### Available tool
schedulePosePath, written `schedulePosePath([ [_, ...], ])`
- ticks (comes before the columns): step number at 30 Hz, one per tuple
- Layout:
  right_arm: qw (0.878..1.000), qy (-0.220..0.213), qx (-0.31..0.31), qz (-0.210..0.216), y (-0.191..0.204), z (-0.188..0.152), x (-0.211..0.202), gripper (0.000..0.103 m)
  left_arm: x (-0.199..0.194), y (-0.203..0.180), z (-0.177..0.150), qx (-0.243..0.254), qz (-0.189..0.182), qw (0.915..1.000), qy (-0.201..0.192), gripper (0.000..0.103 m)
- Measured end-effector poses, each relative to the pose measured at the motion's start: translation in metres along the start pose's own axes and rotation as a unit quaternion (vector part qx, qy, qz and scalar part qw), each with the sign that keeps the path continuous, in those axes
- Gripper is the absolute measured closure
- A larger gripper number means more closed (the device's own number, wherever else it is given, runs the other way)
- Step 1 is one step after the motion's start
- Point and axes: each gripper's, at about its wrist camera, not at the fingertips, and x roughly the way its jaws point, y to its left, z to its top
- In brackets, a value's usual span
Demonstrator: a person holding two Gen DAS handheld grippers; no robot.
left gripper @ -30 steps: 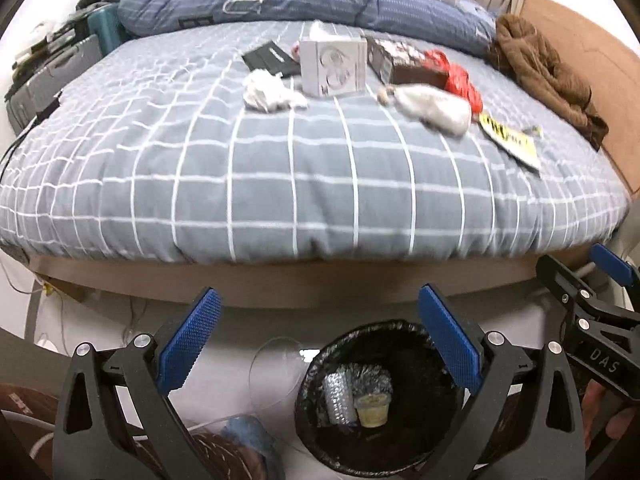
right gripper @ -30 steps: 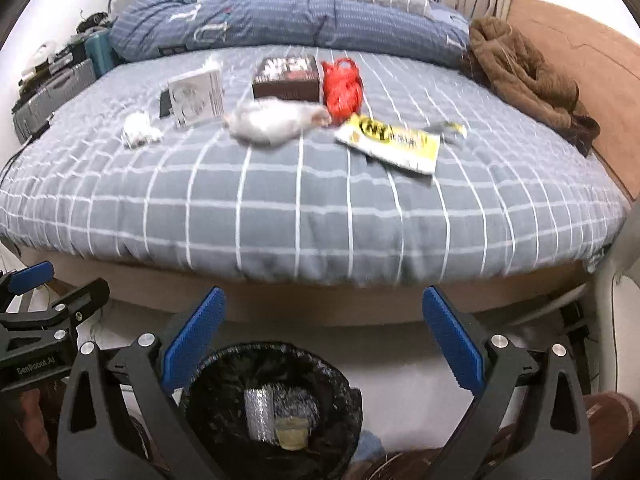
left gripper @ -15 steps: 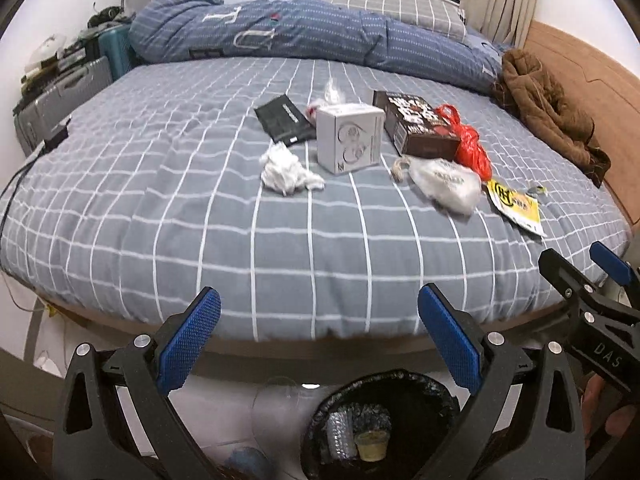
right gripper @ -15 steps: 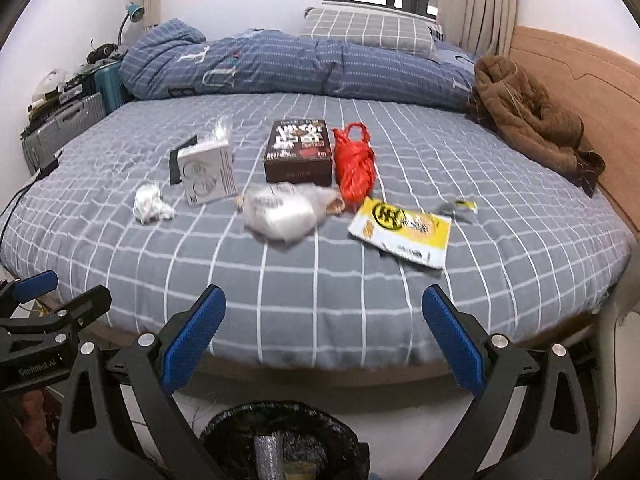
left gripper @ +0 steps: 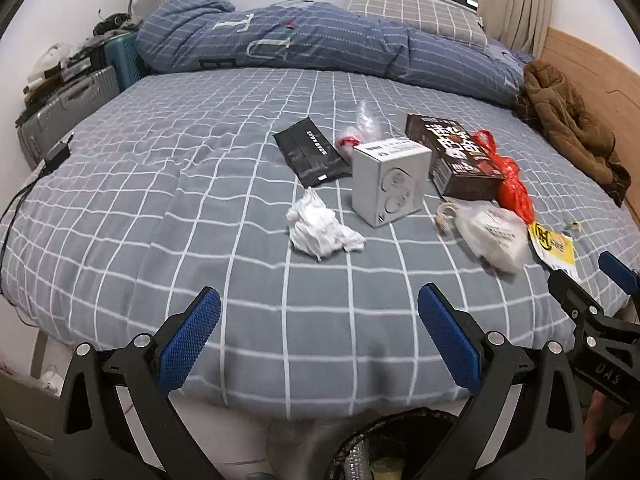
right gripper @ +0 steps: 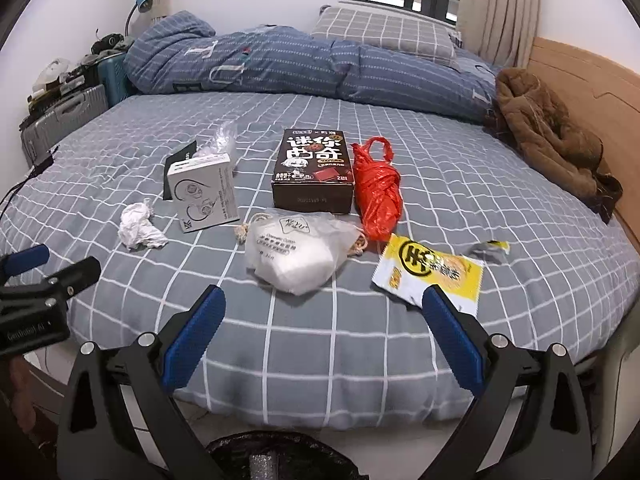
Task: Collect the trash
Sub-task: 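Move both grippers back over the bed toward the tissue and cotton-pad bag, then grasp the crumpled white tissue with the left gripper while the right grasps the cotton-pad bag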
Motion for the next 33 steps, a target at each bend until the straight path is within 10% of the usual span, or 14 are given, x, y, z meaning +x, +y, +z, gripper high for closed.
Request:
schedulePosePath([
  [25, 0.999, 0.035, -0.003, 0.018, 0.000, 0.043, 0.093, 0.008, 0.090, 0.009, 0.057, 0.007, 0.003, 0.9996, 0.027, 0.008],
  [33, 0.997, 0.062, -0.014, 0.033, 0.013, 0.036, 0.110, 0.008, 0.105, 0.013, 0.052, -0.001, -0.012, 0.9987, 0.050, 0.026],
])
